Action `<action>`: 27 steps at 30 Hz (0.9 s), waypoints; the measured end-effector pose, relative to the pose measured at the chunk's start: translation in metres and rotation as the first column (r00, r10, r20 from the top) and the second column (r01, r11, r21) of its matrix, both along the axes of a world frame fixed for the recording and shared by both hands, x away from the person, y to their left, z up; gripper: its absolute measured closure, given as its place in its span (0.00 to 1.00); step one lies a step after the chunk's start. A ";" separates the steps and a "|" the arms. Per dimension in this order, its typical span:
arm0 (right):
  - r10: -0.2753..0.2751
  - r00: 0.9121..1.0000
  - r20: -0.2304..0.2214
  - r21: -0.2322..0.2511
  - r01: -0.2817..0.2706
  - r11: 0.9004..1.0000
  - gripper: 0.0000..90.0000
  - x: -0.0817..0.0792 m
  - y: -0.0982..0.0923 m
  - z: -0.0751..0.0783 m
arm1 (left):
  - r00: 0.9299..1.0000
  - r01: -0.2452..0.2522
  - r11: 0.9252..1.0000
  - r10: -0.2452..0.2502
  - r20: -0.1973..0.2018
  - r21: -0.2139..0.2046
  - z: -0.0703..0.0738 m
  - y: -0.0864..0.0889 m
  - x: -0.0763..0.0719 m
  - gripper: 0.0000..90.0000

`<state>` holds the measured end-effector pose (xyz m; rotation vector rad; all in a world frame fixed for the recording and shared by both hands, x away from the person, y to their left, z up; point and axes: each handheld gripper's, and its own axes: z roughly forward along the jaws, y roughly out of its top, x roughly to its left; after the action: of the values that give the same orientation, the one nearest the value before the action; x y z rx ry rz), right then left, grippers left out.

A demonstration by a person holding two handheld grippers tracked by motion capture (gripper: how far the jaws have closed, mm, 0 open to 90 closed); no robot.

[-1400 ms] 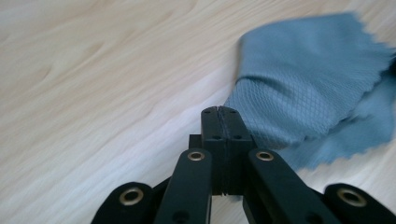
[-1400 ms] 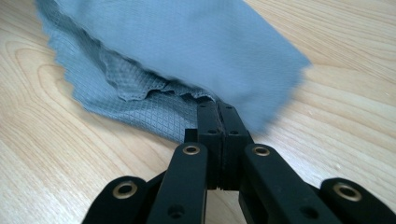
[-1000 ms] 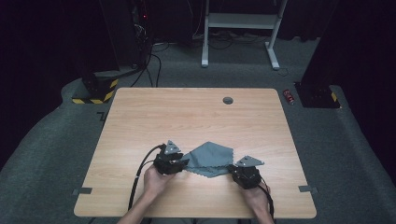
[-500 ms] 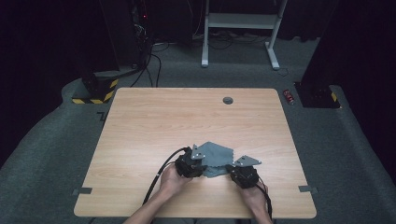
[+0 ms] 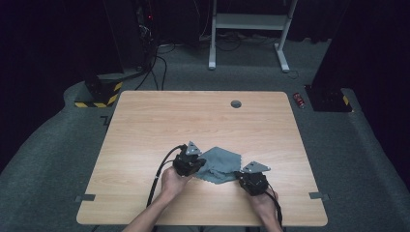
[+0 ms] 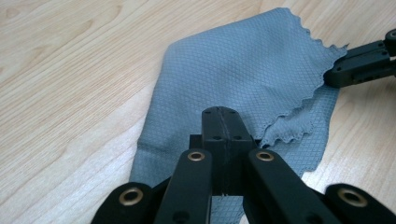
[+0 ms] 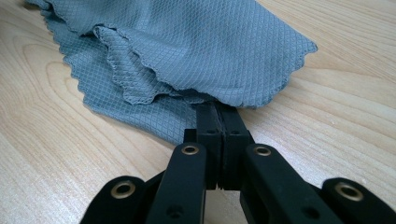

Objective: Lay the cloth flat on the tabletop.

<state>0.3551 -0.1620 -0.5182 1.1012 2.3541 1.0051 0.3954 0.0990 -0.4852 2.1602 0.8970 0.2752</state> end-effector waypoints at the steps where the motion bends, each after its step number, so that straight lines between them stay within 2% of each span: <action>1: 0.000 1.000 -0.001 -0.001 0.000 1.000 0.99 0.000 0.000 0.000 | 1.000 0.023 1.000 -0.023 0.000 -0.002 0.001 -0.001 -0.002 0.99; 2: 0.000 1.000 -0.001 -0.001 0.000 1.000 0.99 0.000 0.000 0.000 | 0.999 0.039 0.999 -0.039 -0.005 -0.005 0.000 -0.003 -0.003 0.99; 3: 0.000 1.000 0.000 -0.002 0.000 1.000 0.99 0.000 0.000 0.000 | 0.998 0.064 0.998 -0.064 -0.015 0.002 -0.001 -0.008 -0.005 0.84; 4: 0.000 1.000 0.000 -0.002 0.000 1.000 0.99 0.000 0.000 0.000 | 0.998 0.064 0.998 -0.064 -0.015 0.002 -0.001 -0.008 -0.005 0.81; 6: -0.001 1.000 -0.004 -0.007 0.001 1.000 0.99 0.000 0.001 0.001 | 0.998 0.064 0.998 -0.063 -0.013 0.028 -0.004 -0.014 -0.006 0.78; 11: -0.004 1.000 -0.007 -0.009 0.003 1.000 0.99 0.000 0.000 0.001 | 0.998 0.065 0.996 -0.064 -0.029 0.064 -0.010 -0.019 -0.004 0.81; 12: -0.003 1.000 -0.006 -0.013 0.003 1.000 0.99 0.000 0.000 0.001 | 0.997 0.075 0.993 -0.072 -0.036 0.091 -0.013 -0.021 -0.003 0.85; 14: -0.003 1.000 -0.006 -0.015 0.003 1.000 0.99 0.000 0.000 0.001 | 0.997 0.077 0.991 -0.073 -0.038 0.106 -0.017 -0.022 -0.002 0.94; 15: -0.002 1.000 -0.006 -0.016 0.002 1.000 0.99 0.000 0.001 0.001 | 0.997 0.077 0.991 -0.073 -0.038 0.106 -0.017 -0.022 -0.002 0.98; 17: -0.001 1.000 -0.006 -0.017 0.001 1.000 0.99 0.000 0.001 0.001 | 0.997 0.071 0.992 -0.067 -0.041 0.100 -0.017 -0.021 -0.001 0.99; 20: -0.001 1.000 -0.007 -0.018 0.001 1.000 0.99 0.000 0.000 0.001 | 0.998 0.051 0.996 -0.048 -0.044 0.068 -0.014 -0.017 0.002 1.00; 24: -0.005 1.000 -0.005 -0.022 0.005 1.000 0.99 0.000 -0.001 0.000 | 0.999 0.027 0.997 -0.026 -0.020 0.065 -0.009 -0.011 0.003 1.00; 25: -0.006 1.000 -0.005 -0.024 0.006 1.000 0.99 0.000 -0.001 0.001 | 1.000 -0.003 0.999 0.003 -0.003 0.054 -0.004 -0.005 0.005 1.00; 27: -0.006 1.000 -0.002 -0.028 0.006 1.000 0.99 0.000 -0.001 0.001 | 0.998 -0.057 0.998 0.057 0.002 0.018 0.003 0.007 0.010 1.00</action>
<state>0.3547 -0.1631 -0.5176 1.0990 2.3577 0.9666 0.4058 0.1055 -0.4825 2.1530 0.9596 0.3140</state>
